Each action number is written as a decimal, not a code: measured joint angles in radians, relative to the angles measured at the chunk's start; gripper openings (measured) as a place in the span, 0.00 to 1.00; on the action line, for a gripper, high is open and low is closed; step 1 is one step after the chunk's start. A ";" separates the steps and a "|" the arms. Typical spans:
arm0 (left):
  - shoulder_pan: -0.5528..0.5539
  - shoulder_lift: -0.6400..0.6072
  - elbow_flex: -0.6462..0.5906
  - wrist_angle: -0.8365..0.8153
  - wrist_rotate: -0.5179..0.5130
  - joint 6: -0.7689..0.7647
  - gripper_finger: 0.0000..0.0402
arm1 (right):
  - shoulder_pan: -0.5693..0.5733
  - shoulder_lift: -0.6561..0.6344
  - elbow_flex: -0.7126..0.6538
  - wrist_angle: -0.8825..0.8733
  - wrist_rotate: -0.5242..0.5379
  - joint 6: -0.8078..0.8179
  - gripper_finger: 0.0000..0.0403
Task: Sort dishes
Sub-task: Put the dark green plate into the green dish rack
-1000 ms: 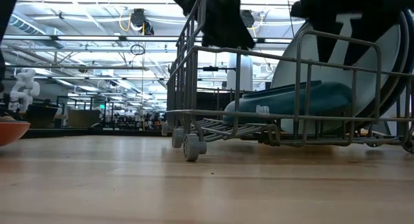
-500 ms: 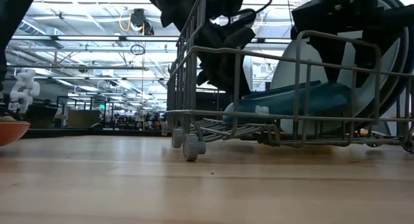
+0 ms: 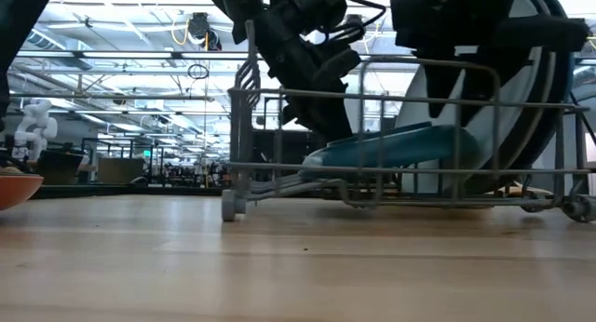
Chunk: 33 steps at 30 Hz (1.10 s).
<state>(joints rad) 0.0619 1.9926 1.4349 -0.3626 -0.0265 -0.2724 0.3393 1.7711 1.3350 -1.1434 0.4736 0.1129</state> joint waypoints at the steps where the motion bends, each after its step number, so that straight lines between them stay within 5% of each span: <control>1: 0.001 0.000 0.000 0.001 -0.001 0.000 0.24 | 0.000 0.001 0.000 0.015 0.019 0.002 0.49; 11: 0.002 -0.003 -0.002 0.025 -0.017 0.023 0.23 | 0.047 -0.025 -0.003 0.075 0.274 0.117 0.49; 21: -0.019 -0.069 -0.001 0.057 0.062 0.032 0.24 | 0.090 -0.126 -0.003 0.042 0.315 0.266 0.49; 29: 0.009 -0.098 0.001 -0.049 0.040 0.041 0.24 | 0.111 -0.187 -0.003 -0.022 0.255 0.415 0.49; 33: 0.030 -0.060 0.007 -0.104 0.019 0.030 0.24 | 0.095 -0.177 -0.002 -0.069 0.109 0.448 0.49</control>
<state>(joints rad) 0.0915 1.9326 1.4418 -0.4666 -0.0072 -0.2428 0.4345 1.5938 1.3327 -1.2127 0.5828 0.5612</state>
